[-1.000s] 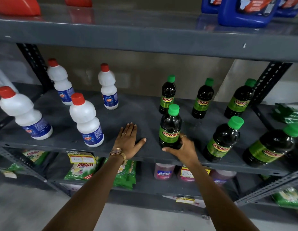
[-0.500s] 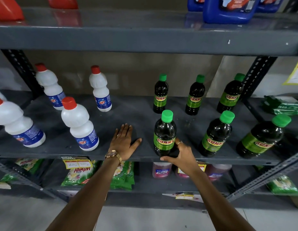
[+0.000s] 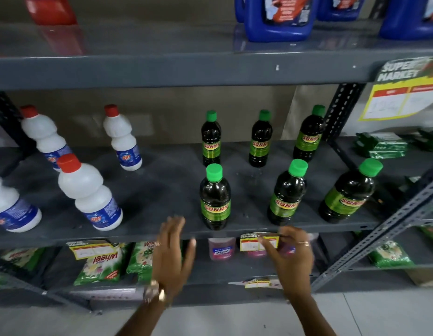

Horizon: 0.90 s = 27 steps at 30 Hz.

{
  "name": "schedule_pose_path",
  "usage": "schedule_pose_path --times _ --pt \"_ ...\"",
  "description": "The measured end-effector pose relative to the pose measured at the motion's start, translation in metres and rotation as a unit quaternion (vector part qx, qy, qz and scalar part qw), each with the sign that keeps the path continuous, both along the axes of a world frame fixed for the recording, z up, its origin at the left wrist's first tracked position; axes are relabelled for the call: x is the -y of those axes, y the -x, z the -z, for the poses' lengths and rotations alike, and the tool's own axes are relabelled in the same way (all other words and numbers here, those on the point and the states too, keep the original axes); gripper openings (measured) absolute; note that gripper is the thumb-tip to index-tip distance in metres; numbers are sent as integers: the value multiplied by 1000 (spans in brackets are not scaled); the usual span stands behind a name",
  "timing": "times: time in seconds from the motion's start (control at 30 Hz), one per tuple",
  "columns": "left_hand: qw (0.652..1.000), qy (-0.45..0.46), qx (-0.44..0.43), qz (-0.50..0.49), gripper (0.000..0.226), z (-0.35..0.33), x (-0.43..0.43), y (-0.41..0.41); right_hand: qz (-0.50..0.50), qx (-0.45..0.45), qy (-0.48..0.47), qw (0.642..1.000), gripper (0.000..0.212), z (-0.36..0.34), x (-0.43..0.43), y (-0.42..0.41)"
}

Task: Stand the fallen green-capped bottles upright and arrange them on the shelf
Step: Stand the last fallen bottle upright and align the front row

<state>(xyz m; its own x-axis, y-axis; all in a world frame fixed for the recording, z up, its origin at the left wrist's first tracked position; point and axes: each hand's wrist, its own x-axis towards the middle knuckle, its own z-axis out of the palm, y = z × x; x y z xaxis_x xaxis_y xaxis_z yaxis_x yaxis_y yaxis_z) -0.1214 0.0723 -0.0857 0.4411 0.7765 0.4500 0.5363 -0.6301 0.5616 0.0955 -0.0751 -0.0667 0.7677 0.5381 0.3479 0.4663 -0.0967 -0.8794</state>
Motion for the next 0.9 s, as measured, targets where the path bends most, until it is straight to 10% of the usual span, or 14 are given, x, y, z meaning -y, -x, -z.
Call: schedule_pose_path --times 0.17,0.47,0.9 --pt "964 -58 -76 247 68 21 86 -45 -68 -27 72 995 102 -16 5 -66" --pt "942 -107 -303 99 91 -4 46 -145 -156 16 130 979 69 -11 -22 -92" --pt "943 -113 -305 66 98 -6 40 -164 -206 106 140 963 82 -8 -26 -105"
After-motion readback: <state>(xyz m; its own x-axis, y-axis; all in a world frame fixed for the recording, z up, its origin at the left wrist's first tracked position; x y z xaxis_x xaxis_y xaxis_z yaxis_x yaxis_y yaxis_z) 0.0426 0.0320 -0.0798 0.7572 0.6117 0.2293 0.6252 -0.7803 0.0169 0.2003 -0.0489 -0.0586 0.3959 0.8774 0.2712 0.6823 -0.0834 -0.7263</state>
